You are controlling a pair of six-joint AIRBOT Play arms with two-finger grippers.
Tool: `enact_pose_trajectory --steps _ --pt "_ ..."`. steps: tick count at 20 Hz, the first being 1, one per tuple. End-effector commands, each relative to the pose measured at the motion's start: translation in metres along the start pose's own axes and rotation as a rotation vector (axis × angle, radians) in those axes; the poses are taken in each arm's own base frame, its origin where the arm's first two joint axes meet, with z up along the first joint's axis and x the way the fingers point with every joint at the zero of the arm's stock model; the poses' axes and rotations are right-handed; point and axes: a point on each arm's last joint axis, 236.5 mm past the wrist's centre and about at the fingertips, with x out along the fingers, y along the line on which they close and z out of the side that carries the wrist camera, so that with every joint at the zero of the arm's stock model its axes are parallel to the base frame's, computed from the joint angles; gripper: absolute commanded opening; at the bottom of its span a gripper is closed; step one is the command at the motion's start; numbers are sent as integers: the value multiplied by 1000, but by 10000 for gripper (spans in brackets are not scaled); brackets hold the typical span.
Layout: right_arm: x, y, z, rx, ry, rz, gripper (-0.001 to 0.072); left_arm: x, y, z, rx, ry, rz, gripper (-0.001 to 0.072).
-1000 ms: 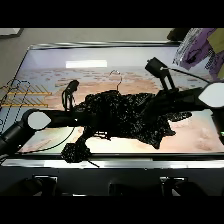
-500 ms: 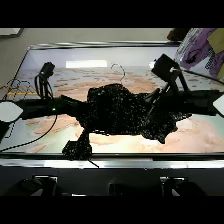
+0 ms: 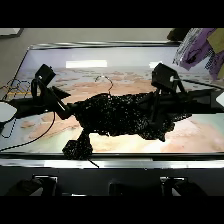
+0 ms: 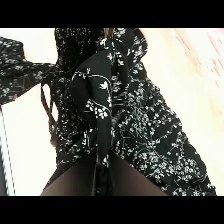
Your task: Fold the clothes and pants, and hang the long-sleeved shirts on hangers.
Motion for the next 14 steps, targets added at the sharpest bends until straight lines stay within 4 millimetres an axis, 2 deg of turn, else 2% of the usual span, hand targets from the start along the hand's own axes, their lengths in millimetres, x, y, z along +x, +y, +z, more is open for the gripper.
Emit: enact_pose_trajectory --steps 1,5,8,9,11,12,14 --pt "1 4 -2 -24 2 22 28 1 -10 2 72 -52 -79 711" --pt "9 6 -7 -2 9 62 28 11 -49 -4 44 -45 -272 711" --pt "11 5 -9 -1 13 68 28 21 -53 -8 42 -35 -301 699" --pt "11 6 -9 -1 13 71 28 23 -53 -10 37 -28 -305 573" --pt "10 8 -10 -1 17 81 28 27 -54 -13 30 -22 -316 373" --pt "10 10 -10 -1 19 87 28 28 -55 -12 22 -25 -322 300" --pt "10 11 -10 -1 19 92 28 29 -60 -8 17 -35 -336 298"
